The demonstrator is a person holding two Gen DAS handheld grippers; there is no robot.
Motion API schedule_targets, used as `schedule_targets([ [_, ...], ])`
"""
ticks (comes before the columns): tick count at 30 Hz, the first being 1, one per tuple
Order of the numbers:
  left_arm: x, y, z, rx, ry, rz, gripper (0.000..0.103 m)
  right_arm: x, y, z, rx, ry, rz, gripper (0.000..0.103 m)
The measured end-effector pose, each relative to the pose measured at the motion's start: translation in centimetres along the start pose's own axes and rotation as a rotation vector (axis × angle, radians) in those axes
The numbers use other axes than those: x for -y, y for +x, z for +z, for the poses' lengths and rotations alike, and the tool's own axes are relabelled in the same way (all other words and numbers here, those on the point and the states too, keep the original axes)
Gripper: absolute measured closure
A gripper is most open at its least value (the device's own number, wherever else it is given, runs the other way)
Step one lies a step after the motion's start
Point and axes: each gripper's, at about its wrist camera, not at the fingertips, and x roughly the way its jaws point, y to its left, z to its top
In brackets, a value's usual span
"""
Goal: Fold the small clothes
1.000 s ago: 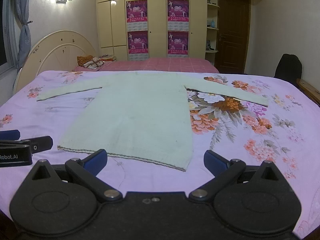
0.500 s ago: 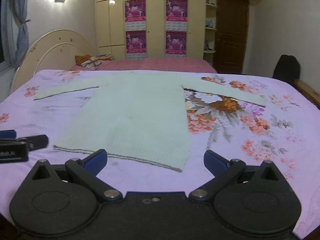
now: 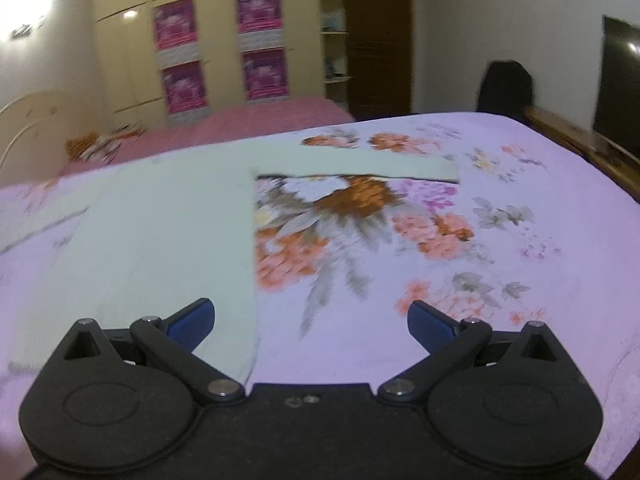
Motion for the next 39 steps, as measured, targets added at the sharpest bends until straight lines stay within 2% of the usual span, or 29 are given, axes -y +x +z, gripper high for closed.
schedule_targets([
  [3,-0.9,3.3,0.8,-0.047,-0.057,-0.017,0.0,2.5,2.6,1.9,-0.018,0.087,-0.013,0.001],
  [6,-1.4,6.5,1.3,-0.032,-0.075,0.016,0.0,4.6,5.6,3.4,-0.052,0.163,-0.032,0.002],
  [8,-2.1,8.4,1.9,-0.001,-0.134,-0.007,0.0,5.6,7.3,4.3,-0.038,0.197,-0.045,0.018],
  [9,-2.4,9.4,2.1,0.011,-0.161,0.004,0.0,6.3,8.5,4.9,-0.029,0.215,-0.058,0.032],
  [10,-2.4,10.8,2.4,-0.009,-0.161,0.027,0.0,7.0,9.8,5.5,-0.018,0.24,-0.067,0.039],
  [11,-2.6,12.1,2.7,-0.034,-0.156,0.029,0.0,7.8,11.1,6.1,-0.007,0.268,-0.065,0.039],
  [12,-2.7,13.4,3.1,-0.045,-0.156,0.037,0.0,8.6,12.4,6.7,0.002,0.305,-0.051,0.044],
  [13,-2.8,14.3,3.4,-0.048,-0.159,0.053,0.0,9.4,13.6,7.1,0.01,0.341,-0.03,0.053],
  [15,-2.8,16.4,4.1,-0.036,-0.156,0.073,0.0,11.6,16.8,8.3,0.024,0.431,0.002,0.062],
  [19,-3.0,21.1,5.0,-0.104,-0.135,0.037,0.0,15.7,22.1,9.6,0.048,0.582,-0.004,0.067],
  [25,-1.7,24.7,5.8,-0.125,-0.065,0.101,0.0,20.3,27.2,9.4,0.054,0.771,-0.018,0.067],
  [29,-1.6,26.2,6.0,-0.162,-0.051,0.071,0.0,21.6,28.6,9.4,0.065,0.811,-0.023,0.071],
  [32,-2.3,26.5,6.1,-0.169,-0.07,0.08,0.0,22.3,29.5,10.2,0.072,0.803,-0.032,0.075],
  [33,-2.6,26.5,6.2,-0.169,-0.08,0.084,0.0,22.4,29.8,10.4,0.072,0.802,-0.038,0.079],
  [34,-3.2,26.6,6.4,-0.165,-0.087,0.09,0.0,22.5,30.0,10.7,0.069,0.799,-0.048,0.087],
  [36,-4.0,26.6,6.6,-0.162,-0.097,0.1,0.0,22.3,30.0,11.1,0.068,0.769,-0.081,0.098],
  [39,-5.5,26.3,7.0,-0.158,-0.1,0.114,0.0,20.4,29.6,12.6,0.095,0.651,-0.101,0.098],
])
